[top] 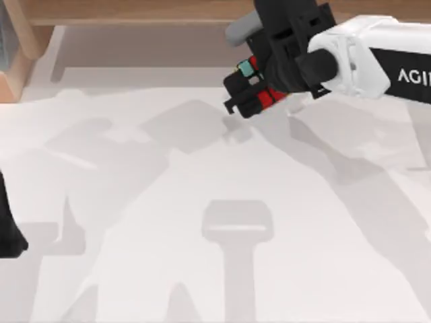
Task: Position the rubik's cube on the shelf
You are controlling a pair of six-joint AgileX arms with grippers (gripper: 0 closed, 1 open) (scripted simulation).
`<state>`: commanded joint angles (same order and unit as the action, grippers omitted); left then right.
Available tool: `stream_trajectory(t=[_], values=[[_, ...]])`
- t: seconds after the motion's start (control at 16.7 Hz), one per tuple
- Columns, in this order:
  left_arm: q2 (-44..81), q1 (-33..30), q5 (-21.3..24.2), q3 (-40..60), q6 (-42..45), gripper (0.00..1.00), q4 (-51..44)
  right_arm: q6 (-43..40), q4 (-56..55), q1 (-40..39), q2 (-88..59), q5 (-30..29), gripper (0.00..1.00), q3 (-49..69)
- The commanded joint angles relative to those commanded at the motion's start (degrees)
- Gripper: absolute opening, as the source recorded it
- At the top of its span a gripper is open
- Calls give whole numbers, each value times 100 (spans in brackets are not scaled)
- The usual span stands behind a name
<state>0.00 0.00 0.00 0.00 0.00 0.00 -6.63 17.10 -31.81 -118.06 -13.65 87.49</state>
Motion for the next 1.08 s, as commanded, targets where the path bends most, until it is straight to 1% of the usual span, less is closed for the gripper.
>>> stream_trajectory(t=[0.18, 0.42, 0.78, 0.9, 1.08], values=[[0, 0, 0, 0, 0, 100, 0, 143, -1918, -473, -170, -121, 0, -920], [0, 0, 0, 0, 0, 100, 0, 184, -4414, -520, -308, -282, 0, -2105], [0, 0, 0, 0, 0, 100, 0, 225, -7723, 140, -185, -542, 0, -3585], [0, 0, 0, 0, 0, 100, 0, 254, -8592, 439, -73, -612, 0, -3913], [0, 0, 0, 0, 0, 100, 0, 294, -9524, 925, 88, -686, 0, -4197]])
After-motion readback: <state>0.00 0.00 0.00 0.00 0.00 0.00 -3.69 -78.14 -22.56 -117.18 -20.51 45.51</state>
